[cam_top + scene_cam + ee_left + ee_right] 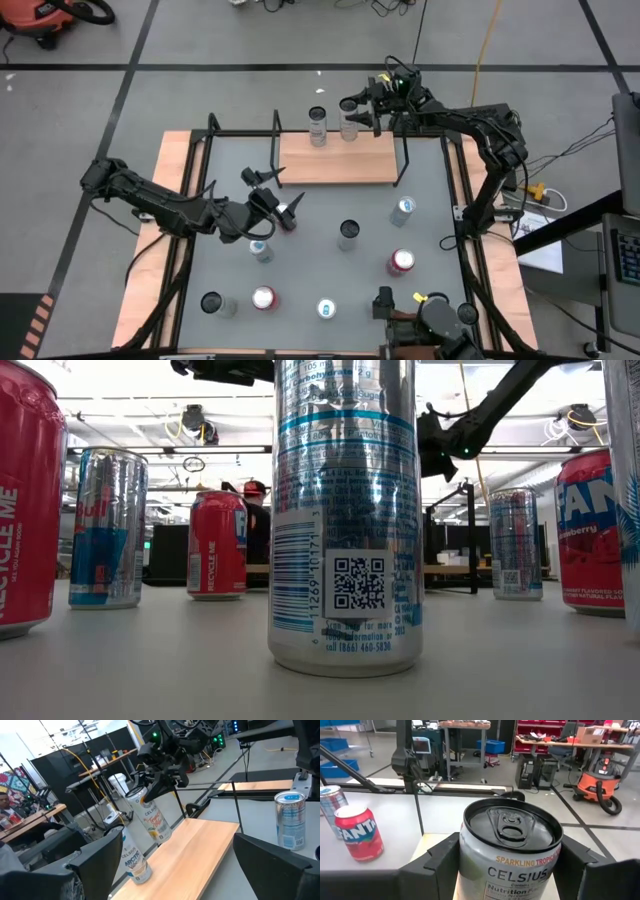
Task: Place canned beverage on shelf
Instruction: Put the top right white yellow soda can on the shelf, then put the top white yellow soda can aligned with the other white yellow soda can on the shelf
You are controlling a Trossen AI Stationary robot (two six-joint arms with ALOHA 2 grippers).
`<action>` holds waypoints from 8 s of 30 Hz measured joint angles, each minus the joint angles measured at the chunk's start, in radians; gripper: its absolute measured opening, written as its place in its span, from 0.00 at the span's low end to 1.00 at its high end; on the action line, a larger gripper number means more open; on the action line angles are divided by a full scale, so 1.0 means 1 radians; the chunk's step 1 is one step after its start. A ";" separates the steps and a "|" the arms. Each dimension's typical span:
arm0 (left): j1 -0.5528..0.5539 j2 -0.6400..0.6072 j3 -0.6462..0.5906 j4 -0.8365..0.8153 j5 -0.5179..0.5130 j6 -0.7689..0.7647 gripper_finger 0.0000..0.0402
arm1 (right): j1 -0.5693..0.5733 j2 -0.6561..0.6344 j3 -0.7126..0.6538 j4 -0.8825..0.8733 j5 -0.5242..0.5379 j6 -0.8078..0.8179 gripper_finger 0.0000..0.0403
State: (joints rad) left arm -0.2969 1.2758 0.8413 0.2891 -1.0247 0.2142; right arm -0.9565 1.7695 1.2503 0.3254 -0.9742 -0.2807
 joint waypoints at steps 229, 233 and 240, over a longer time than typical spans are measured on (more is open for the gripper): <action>-0.020 0.000 0.001 -0.028 0.096 -0.033 0.93 | 0.258 -0.401 -0.168 -0.672 0.391 -0.128 0.47; -0.020 0.000 0.001 -0.031 0.106 -0.043 0.93 | 0.283 -0.411 -0.231 -0.666 0.479 -0.098 0.38; -0.020 0.013 0.001 -0.044 0.116 -0.063 0.93 | 0.382 -0.444 -0.240 -0.719 0.616 -0.021 0.24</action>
State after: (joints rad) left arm -0.3164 1.2887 0.8425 0.2450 -0.9092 0.1509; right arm -0.5750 1.3251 1.0103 -0.3932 -0.3580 -0.3021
